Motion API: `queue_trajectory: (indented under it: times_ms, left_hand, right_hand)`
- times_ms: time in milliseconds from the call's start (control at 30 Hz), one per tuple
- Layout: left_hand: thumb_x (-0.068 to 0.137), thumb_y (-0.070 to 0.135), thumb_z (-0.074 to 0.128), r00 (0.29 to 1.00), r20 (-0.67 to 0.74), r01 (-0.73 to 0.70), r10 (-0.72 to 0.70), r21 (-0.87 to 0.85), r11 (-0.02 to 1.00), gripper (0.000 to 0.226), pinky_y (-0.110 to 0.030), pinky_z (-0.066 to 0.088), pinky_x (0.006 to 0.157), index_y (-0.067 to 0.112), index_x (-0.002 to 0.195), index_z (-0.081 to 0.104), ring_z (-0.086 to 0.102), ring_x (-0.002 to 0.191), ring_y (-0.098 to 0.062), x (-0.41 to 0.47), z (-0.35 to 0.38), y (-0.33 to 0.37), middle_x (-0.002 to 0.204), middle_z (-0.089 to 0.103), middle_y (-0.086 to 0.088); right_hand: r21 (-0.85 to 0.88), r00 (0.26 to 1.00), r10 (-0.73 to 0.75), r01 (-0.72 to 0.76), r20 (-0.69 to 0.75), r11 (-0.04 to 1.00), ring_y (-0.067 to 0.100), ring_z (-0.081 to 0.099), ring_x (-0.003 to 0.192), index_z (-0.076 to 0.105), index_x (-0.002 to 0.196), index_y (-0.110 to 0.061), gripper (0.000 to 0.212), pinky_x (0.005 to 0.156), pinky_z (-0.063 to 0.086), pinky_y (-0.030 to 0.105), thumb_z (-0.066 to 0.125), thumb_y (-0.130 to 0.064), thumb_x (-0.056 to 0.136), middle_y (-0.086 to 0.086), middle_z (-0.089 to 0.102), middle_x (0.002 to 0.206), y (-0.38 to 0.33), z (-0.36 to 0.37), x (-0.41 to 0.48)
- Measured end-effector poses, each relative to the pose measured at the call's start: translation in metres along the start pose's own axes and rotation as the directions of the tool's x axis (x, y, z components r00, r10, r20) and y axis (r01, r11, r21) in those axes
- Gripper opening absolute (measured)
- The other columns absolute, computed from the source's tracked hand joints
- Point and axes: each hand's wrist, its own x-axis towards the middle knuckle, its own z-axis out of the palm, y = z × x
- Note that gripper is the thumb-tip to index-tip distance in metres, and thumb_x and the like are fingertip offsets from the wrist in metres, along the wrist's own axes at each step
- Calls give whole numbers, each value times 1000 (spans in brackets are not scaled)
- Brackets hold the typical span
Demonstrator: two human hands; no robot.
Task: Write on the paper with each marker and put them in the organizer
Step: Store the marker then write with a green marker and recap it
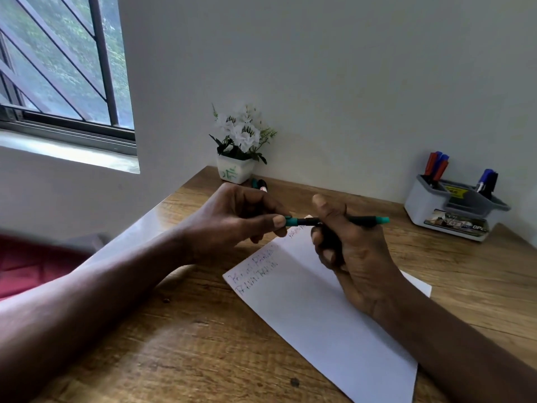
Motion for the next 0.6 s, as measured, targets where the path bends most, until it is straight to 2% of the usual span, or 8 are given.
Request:
queue_trajectory:
  times_ms: [67, 133, 233, 367, 467, 600]
  left_hand:
    - [92, 19, 74, 1000, -9, -1, 1, -45, 999, 25, -27, 52, 64, -3, 105, 76, 63, 76, -21, 1, -1, 0, 93, 78, -8]
    - [91, 21, 76, 1000, -17, 6, -7, -88, 996, 30, -29, 53, 65, -5, 105, 75, 62, 79, -28, 1, -2, -1, 94, 78, -10]
    - [84, 22, 77, 1000, -2, 29, -30, -163, 986, 38, -25, 53, 63, -9, 106, 73, 61, 74, -21, 1, 0, -1, 93, 78, -12]
    - [85, 13, 74, 997, 43, 71, -61, -292, 954, 32, -22, 53, 63, -13, 103, 69, 60, 69, -13, 0, 0, -3, 91, 77, -14]
    - [83, 12, 73, 994, 71, 106, -86, -369, 923, 36, -22, 53, 62, -17, 102, 65, 59, 67, -13, 0, -1, -1, 86, 76, -13]
    - [87, 13, 79, 989, 68, 145, -130, -332, 932, 37, -22, 52, 62, -17, 104, 66, 59, 69, -15, 2, 2, 1, 87, 76, -15]
  right_hand:
    - [-2, 1000, -21, 21, 22, 1000, 14, 46, 40, 68, 77, -7, 34, 33, 30, 17, 65, -41, 78, 9, 66, 61, -4, 1, -2]
    - [-14, 1000, -19, 20, 24, 1000, 14, 46, 40, 66, 78, -9, 29, 32, 31, 16, 64, -37, 84, 9, 66, 59, -6, 3, -4]
    - [-10, 999, -32, 32, 11, 999, 12, 45, 38, 62, 71, -14, 27, 34, 33, 15, 61, -26, 96, 9, 63, 56, -3, 4, -5]
    - [30, 999, -39, 39, 4, 999, 11, 44, 39, 58, 68, -17, 28, 37, 34, 17, 65, -25, 93, 7, 61, 55, -2, 6, -8]
    - [40, 999, -49, 49, -2, 998, 11, 44, 38, 59, 72, -13, 24, 36, 34, 17, 66, -25, 92, 7, 61, 54, -1, 7, -9]
    - [49, 999, -24, 23, 23, 999, 12, 50, 38, 60, 90, -3, 21, 32, 34, 17, 65, -23, 93, 9, 64, 55, 5, 8, -5]
